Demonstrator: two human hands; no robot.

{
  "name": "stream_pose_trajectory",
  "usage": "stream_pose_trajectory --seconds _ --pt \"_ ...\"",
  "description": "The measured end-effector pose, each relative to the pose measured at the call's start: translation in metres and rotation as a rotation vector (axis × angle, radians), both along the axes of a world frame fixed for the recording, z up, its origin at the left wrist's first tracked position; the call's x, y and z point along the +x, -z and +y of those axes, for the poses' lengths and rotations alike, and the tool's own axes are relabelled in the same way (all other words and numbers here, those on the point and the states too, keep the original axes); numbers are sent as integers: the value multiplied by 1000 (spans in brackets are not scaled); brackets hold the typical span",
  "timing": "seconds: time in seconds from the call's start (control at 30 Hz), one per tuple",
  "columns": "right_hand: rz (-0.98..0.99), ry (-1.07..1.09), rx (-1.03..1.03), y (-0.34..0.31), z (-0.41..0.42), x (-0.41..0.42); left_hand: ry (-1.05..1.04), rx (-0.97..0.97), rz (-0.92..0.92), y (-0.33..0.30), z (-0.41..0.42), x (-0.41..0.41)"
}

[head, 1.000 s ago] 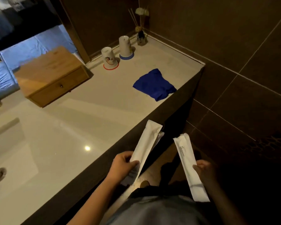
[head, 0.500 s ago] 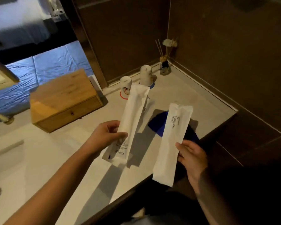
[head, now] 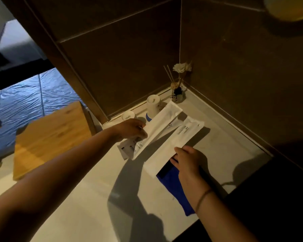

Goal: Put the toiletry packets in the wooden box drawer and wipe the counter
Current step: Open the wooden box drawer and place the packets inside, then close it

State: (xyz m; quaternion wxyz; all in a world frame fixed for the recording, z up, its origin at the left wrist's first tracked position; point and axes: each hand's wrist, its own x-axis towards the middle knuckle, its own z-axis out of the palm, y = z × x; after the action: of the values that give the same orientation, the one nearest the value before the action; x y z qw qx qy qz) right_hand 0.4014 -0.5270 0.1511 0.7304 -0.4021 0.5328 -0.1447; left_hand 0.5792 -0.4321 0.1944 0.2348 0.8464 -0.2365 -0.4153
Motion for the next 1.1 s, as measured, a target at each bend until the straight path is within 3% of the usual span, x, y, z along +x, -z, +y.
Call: stream_pose_trajectory --seconds 0.13,0.3,0.43,0.53,0.63,0.73,0.8,0.9,0.97,1.1 --pt "-7 54 92 6 -1 4 46 -14 -78 24 -11 11" --pt "-47 121 123 11 0 5 91 121 27 59 -8 15" --pt "-12 35 118 14 13 21 184 115 -249 64 -10 8" --pt "29 -32 109 13 21 33 146 4 -382 54 -4 -2" --pt "-81 -181 293 9 20 37 185 -118 -517 47 16 -16" --pt "-118 -372 290 9 17 25 418 33 -558 53 44 -34" --pt "-9 -525 64 14 12 11 486 121 -573 65 58 -44" --pt "416 -882 -874 19 4 -1 470 169 -619 82 72 -51" --pt "468 -1006 -1323 21 -3 9 455 176 -654 91 79 -54" --pt "432 -1373 -1618 39 -13 47 458 165 -692 104 85 -58"
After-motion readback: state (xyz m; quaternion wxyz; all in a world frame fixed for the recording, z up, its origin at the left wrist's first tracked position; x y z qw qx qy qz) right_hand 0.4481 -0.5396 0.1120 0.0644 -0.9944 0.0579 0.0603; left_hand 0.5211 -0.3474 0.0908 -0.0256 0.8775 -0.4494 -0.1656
